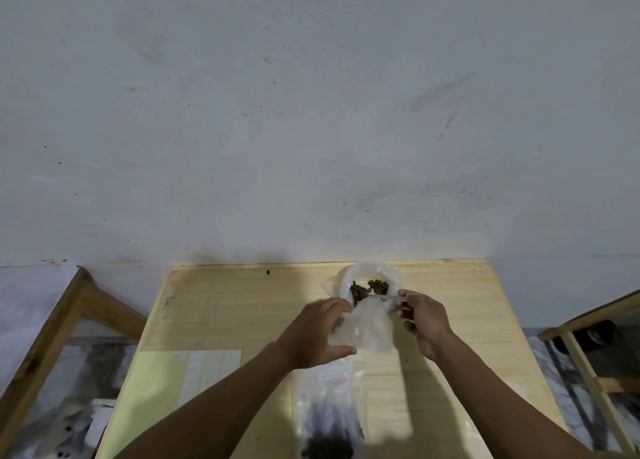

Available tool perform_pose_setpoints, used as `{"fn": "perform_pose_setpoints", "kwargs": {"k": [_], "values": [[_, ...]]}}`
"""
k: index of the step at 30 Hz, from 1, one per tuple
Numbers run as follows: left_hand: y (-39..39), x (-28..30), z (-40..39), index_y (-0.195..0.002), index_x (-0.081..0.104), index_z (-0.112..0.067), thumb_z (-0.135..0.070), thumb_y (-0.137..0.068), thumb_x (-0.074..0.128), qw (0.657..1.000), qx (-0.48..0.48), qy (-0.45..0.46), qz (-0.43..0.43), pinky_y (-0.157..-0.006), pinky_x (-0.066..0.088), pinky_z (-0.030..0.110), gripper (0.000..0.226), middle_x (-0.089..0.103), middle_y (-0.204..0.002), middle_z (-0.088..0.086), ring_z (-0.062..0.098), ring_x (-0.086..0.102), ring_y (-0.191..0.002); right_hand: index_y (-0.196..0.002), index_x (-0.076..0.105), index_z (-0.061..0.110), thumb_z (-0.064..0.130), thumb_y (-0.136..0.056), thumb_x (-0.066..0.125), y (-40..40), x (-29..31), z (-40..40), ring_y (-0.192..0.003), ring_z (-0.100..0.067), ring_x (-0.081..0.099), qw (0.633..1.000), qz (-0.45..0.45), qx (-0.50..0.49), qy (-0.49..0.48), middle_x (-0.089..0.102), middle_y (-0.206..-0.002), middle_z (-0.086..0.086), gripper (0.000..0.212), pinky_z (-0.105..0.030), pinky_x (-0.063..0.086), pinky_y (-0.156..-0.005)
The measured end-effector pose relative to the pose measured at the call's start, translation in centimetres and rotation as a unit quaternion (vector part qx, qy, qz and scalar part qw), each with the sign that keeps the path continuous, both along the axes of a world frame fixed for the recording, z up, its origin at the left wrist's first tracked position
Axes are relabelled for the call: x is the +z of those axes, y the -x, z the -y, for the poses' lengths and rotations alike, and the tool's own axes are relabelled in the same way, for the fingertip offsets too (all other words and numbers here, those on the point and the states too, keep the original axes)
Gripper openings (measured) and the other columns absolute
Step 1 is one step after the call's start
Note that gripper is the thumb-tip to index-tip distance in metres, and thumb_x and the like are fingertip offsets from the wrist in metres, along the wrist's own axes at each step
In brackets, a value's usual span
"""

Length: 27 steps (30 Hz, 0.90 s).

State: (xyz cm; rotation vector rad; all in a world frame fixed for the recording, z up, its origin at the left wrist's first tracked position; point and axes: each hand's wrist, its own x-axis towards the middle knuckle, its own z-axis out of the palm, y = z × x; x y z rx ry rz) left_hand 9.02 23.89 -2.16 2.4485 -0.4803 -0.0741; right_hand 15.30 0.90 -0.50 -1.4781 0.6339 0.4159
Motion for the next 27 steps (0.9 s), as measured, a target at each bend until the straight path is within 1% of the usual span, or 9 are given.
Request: {"fn": "perform_pose_setpoints", "kwargs": {"k": [1,3,5,8,10,12,15,24,27], "values": [[0.1,0.0,-0.2,-0.13,0.054,-0.018,-0.061,-0.072,0.073,1.0,0.013,0.0,0.0,-0.096,0.046,0.032,0.074,0.059,-0.128,-0.004,0.013,0.059,-0.108,-0.1,0.067,0.006,0.007,-0.1,0.042,0.0,0.4,0.5,-0.063,-0.018,0.056,1.0,0.005,-0.003,0.002,0.068,-0.082,-0.011,0.026,-0.027,0.034,-0.055],[0.3,-0.1,-0.7,-0.13,0.054,-0.019,-0.062,-0.072,0.071,0.999,0.037,-0.006,0.007,-0.093,0.046,0.032,0.075,0.061,-0.123,-0.004,0.014,0.06,-0.102,-0.095,0.067,0.008,0.008,-0.101,0.041,-0.2,1.2,1.3,-0.061,-0.017,0.055,1.0,0.022,-0.012,0.007,0.066,-0.081,-0.009,0.026,-0.027,0.032,-0.056],[0.6,-0.4,-1.1,-0.132,0.052,-0.018,-0.063,-0.071,0.068,0.998,0.058,-0.016,0.011,-0.092,0.046,0.033,0.078,0.062,-0.121,-0.004,0.016,0.06,-0.101,-0.091,0.066,0.01,0.012,-0.102,0.042,-0.5,2.0,2.3,-0.062,-0.018,0.053,0.999,0.039,-0.02,0.011,0.064,-0.083,-0.01,0.026,-0.028,0.031,-0.055],[0.8,-0.6,-1.5,-0.132,0.05,-0.021,-0.069,-0.068,0.062,0.994,0.105,-0.024,-0.007,-0.09,0.045,0.033,0.081,0.061,-0.119,-0.005,0.015,0.058,-0.1,-0.093,0.065,0.01,0.017,-0.103,0.041,-1.0,3.3,3.6,-0.063,-0.019,0.052,0.998,0.061,-0.021,0.012,0.064,-0.084,-0.009,0.027,-0.029,0.033,-0.056],[0.7,-0.6,-1.5,-0.13,0.05,-0.023,-0.067,-0.068,0.067,0.99,0.14,-0.02,-0.02,-0.089,0.044,0.033,0.078,0.06,-0.116,-0.008,0.013,0.058,-0.097,-0.094,0.065,0.009,0.018,-0.104,0.041,-1.3,4.3,4.0,-0.063,-0.019,0.053,0.997,0.078,-0.015,0.017,0.064,-0.083,-0.008,0.027,-0.029,0.034,-0.058],[0.6,-0.5,-1.4,-0.129,0.05,-0.023,-0.06,-0.069,0.074,0.985,0.168,-0.014,-0.028,-0.089,0.044,0.034,0.075,0.06,-0.115,-0.008,0.012,0.058,-0.098,-0.094,0.066,0.009,0.018,-0.103,0.041,-1.5,5.2,4.1,-0.063,-0.02,0.054,0.995,0.098,-0.007,0.024,0.064,-0.082,-0.008,0.028,-0.029,0.035,-0.058],[0.3,-0.4,-1.2,-0.128,0.051,-0.023,-0.056,-0.069,0.078,0.981,0.189,0.0,-0.035,-0.089,0.047,0.036,0.074,0.06,-0.116,-0.007,0.012,0.061,-0.099,-0.091,0.066,0.01,0.018,-0.103,0.041,-1.7,6.2,3.7,-0.063,-0.02,0.054,0.993,0.116,0.005,0.026,0.065,-0.084,-0.009,0.028,-0.029,0.036,-0.059],[0.5,0.4,-0.9,-0.132,0.048,-0.022,-0.055,-0.07,0.079,0.975,0.216,0.012,-0.046,-0.095,0.045,0.039,0.077,0.058,-0.125,-0.006,0.016,0.057,-0.11,-0.086,0.066,0.011,0.017,-0.102,0.043,-1.0,7.1,2.0,-0.06,-0.021,0.054,0.99,0.131,0.033,0.032,0.066,-0.083,-0.01,0.028,-0.029,0.037,-0.059],[0.7,0.6,-1.1,-0.132,0.048,-0.023,-0.055,-0.07,0.078,0.974,0.222,0.019,-0.048,-0.095,0.046,0.041,0.076,0.057,-0.125,-0.007,0.016,0.057,-0.11,-0.087,0.065,0.01,0.016,-0.102,0.043,-0.8,7.1,1.6,-0.059,-0.02,0.054,0.99,0.129,0.034,0.035,0.065,-0.083,-0.009,0.028,-0.029,0.037,-0.059]]}}
